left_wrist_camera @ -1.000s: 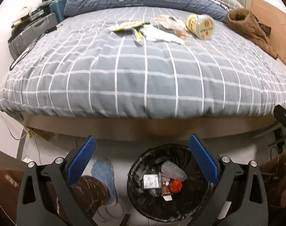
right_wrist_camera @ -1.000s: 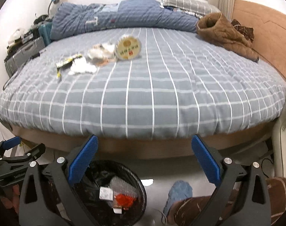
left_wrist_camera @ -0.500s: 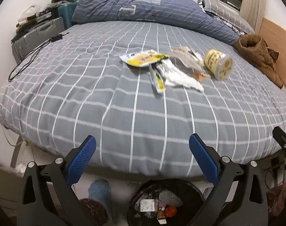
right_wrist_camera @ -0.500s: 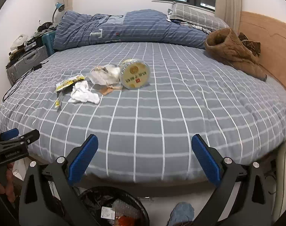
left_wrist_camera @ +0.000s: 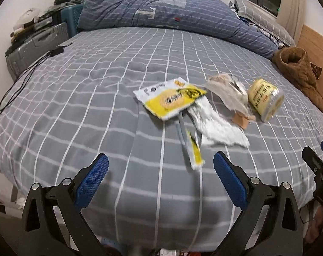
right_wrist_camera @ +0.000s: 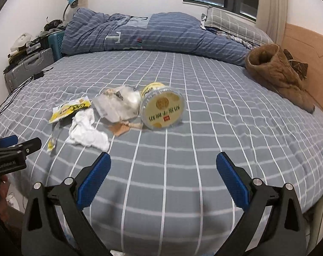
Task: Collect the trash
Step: 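Grasp the yellow snack packet with the left tool while the right tool grasps the yellow milk-tea cup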
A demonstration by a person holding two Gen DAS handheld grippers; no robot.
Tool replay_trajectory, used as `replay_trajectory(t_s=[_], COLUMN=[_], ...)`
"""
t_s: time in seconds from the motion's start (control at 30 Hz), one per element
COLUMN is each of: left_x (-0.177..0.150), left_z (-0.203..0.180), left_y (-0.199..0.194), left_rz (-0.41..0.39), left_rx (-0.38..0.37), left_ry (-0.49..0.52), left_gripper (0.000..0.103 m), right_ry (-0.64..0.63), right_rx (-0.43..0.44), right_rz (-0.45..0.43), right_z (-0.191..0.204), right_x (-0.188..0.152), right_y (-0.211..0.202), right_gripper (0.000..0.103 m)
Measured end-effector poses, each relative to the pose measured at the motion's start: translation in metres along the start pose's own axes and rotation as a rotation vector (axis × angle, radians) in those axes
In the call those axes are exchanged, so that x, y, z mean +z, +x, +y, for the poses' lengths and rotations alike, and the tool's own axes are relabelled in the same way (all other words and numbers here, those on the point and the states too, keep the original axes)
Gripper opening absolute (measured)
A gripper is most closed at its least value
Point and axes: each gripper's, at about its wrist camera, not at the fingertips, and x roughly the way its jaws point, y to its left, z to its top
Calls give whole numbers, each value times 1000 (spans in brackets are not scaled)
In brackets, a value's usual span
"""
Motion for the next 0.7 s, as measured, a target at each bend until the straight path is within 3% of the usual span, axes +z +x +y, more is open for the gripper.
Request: replay_trajectory(t_s=[0.43,0.7], left_x=[59,83], left_z=[-10,-21], left_y=[59,104], left_rz=[24,84], left_rx=[7,14], left_ry=[19,20], left_gripper=[97,97], right_ry=[-6,25], right_rx=[-27,15], right_rz=[20,57], right_z=[-2,-7], right_x=[50,66], right_y=[72,113], right_gripper=[95,95])
